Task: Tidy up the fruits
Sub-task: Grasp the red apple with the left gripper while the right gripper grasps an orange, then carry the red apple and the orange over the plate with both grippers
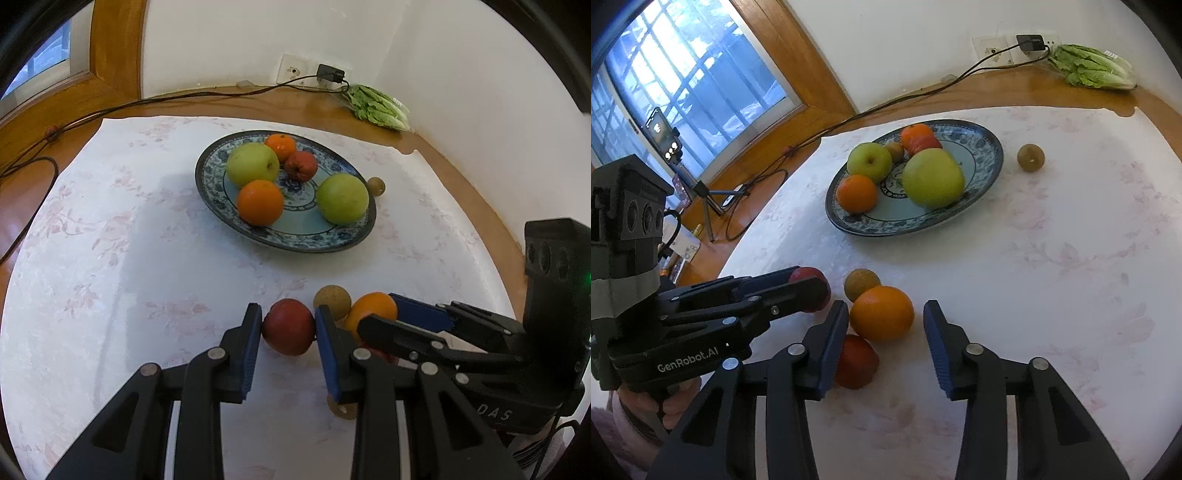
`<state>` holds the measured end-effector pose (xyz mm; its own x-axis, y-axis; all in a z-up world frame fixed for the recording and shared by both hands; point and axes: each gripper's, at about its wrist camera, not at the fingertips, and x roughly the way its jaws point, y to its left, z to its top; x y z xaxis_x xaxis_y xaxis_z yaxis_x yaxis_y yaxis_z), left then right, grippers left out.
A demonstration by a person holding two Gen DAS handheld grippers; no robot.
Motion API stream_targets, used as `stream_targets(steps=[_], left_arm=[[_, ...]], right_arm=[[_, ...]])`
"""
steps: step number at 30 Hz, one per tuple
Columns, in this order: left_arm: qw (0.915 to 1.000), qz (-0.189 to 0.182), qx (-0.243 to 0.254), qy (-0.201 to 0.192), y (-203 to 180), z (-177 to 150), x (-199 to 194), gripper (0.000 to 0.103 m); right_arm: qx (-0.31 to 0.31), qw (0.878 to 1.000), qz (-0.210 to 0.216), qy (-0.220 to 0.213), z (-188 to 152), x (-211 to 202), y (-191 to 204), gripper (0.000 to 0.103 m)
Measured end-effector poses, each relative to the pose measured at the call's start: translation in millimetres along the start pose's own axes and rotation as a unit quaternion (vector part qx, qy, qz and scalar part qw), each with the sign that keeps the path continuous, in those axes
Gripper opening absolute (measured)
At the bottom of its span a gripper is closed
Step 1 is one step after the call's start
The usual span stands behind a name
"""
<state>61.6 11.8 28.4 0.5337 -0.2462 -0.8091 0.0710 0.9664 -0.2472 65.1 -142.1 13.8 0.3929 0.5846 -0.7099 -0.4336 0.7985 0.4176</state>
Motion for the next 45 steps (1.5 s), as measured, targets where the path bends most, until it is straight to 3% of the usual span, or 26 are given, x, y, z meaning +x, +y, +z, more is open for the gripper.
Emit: stream_targets(steps=[27, 45], left_arm=[[0.9997, -0.003, 0.002, -0.026, -6, 20, -11, 0.031], [0.9998, 0.001, 0.017, -0.01, -23, 49, 21, 0.031]], right_arm=[[0.01, 1.0, -0.002, -0.029, 3, -14, -3, 0.038], [0.017, 0.997, -0.058, -0.05, 34, -35, -23, 0.038]])
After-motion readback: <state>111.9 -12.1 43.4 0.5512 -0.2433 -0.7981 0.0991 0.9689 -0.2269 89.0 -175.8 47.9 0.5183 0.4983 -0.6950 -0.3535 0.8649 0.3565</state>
